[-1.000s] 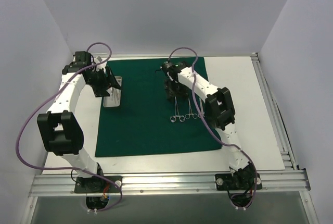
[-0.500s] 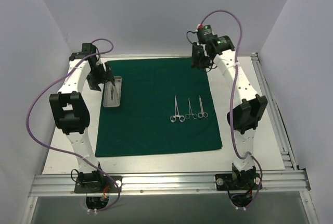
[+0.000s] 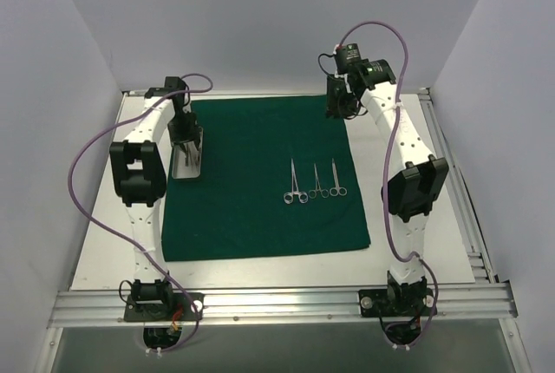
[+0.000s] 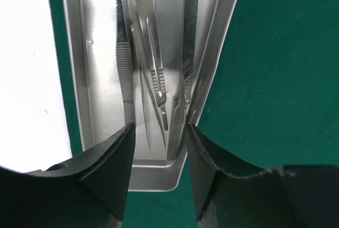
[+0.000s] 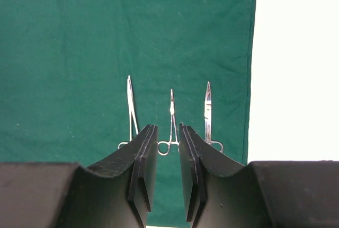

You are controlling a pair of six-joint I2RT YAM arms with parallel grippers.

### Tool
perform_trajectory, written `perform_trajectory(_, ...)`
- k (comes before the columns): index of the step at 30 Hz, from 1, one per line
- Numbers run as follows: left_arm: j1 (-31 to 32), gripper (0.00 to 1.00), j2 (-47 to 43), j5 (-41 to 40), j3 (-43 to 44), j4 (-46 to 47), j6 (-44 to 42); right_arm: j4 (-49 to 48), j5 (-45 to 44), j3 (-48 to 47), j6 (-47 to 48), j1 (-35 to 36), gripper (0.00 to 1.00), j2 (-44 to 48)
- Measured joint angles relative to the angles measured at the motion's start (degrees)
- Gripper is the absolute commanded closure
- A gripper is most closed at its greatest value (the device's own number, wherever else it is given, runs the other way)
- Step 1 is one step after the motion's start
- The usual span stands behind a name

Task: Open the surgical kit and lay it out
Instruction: Pick up the medical item from the container.

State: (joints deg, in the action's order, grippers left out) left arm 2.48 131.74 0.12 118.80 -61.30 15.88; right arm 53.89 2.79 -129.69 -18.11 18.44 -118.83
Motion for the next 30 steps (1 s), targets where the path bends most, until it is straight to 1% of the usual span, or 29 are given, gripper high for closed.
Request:
perform_trajectory(3, 0.59, 0.49, 1.62, -0.72, 0.9, -0.35, 0.0, 0.02, 0.44, -0.02, 0.0, -0.42, 0.76, -0.13)
perform_trajectory(6, 0.35, 0.55, 3.89, -1.57, 3.76, -0.9, 0.02, 0.04, 0.63, -0.02, 0.0, -0.66, 0.76, -0.22)
perform_trajectory(11, 0.04, 0.58, 6.1, -2.36, 7.52, -1.53, -0.07, 0.13, 0.79, -0.02, -0.04, -0.85, 0.76, -0.59)
perform_trajectory(12, 0.04, 0.63, 6.27, -2.49, 7.93, -1.6, -0.07, 0.13, 0.94, -0.02, -0.07, -0.9, 0.76, -0.7)
perform_trajectory(13, 0.04, 0.65, 6.47, -2.54, 8.37, -1.79, -0.02, 0.13, 1.11, -0.02, -0.2, -0.9, 0.76, -0.85)
perform_trajectory(16, 0.07, 0.67, 7.3, -2.67, 9.64, -2.25, -0.11, 0.15, 1.27, -0.02, -0.26, -0.92, 0.76, -1.07)
perform_trajectory(25, 0.11, 0.67, 9.53, -2.95, 9.75, -4.37, 0.02, 0.13, 1.75, 0.0, -0.5, -1.27, 0.77, -1.07)
perform_trajectory(28, 0.15, 0.69, 9.66, -2.95, 9.79, -4.9, 0.13, 0.09, 1.79, 0.42, -0.59, -1.36, 0.77, -1.07)
perform_trajectory(29, 0.17, 0.76, 9.79, -2.95, 10.01, -5.14, 0.17, 0.04, 1.84, 0.63, -0.66, -1.36, 0.77, -1.07)
perform_trajectory(30, 0.2, 0.8, 10.1, -2.91, 10.51, -5.57, 0.37, 0.09, 1.86, 0.81, -0.68, -1.4, 0.77, -1.07)
